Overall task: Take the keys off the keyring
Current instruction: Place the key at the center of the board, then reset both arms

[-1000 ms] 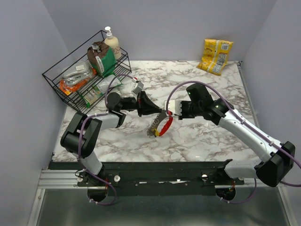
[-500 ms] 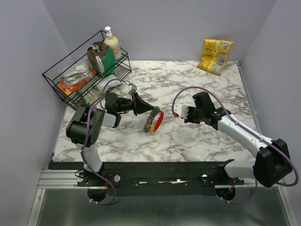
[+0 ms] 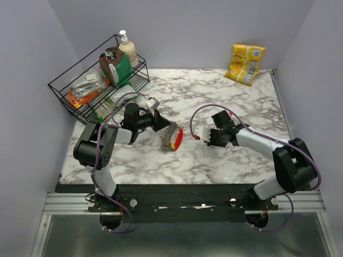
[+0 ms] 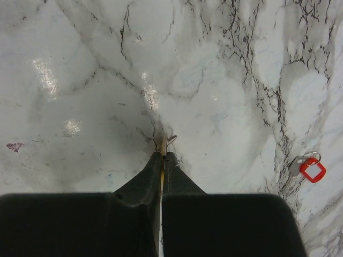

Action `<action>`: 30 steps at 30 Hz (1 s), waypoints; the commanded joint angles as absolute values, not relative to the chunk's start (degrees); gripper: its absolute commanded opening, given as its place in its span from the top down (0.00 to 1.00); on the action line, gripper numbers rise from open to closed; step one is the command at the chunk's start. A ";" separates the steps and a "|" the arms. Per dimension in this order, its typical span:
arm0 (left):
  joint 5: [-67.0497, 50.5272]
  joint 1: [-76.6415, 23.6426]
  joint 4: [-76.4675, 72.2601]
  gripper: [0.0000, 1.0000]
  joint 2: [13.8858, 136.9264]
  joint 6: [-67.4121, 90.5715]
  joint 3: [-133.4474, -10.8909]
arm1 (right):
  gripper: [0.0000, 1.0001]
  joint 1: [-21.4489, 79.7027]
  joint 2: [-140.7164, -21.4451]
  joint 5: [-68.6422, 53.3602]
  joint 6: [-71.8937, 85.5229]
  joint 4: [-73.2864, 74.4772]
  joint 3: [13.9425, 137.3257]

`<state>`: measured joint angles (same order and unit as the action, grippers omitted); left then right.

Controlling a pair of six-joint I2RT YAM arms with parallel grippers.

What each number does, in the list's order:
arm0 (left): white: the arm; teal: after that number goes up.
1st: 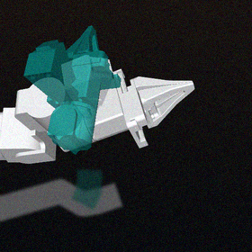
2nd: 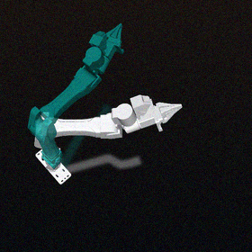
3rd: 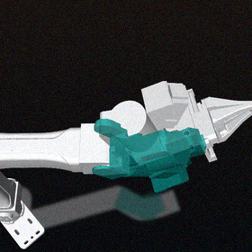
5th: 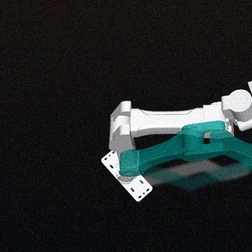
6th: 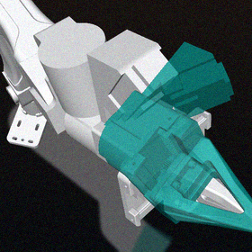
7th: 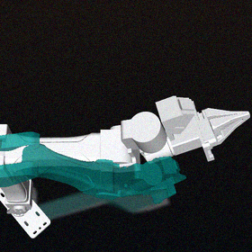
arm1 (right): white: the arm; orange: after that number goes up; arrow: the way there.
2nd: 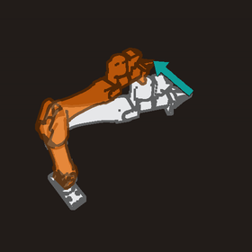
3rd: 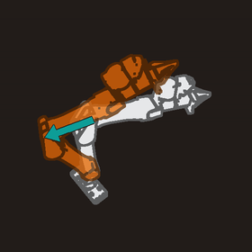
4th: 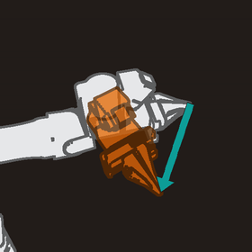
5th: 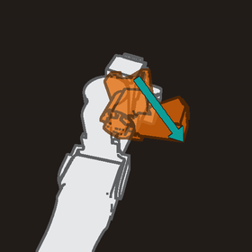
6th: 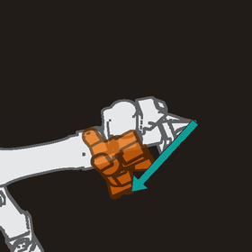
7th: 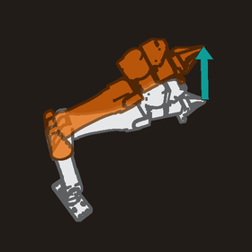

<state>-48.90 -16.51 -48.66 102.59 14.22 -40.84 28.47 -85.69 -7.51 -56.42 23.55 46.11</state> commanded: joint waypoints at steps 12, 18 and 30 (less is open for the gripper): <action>-42.28 -16.96 -33.85 0.01 93.62 9.41 -41.57 | 0.00 28.04 -76.74 -2.55 -51.60 22.50 46.23; -36.49 -15.91 -20.85 0.01 81.68 4.05 -42.62 | 0.00 27.51 -63.58 2.02 -43.97 19.17 45.62; -17.05 -11.00 -5.46 0.01 62.16 -5.36 -42.80 | 0.00 4.95 -45.10 1.56 -24.80 4.75 40.87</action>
<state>-22.74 -13.32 -12.88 67.57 -0.08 -43.59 11.18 -48.84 0.27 -33.74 10.74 41.98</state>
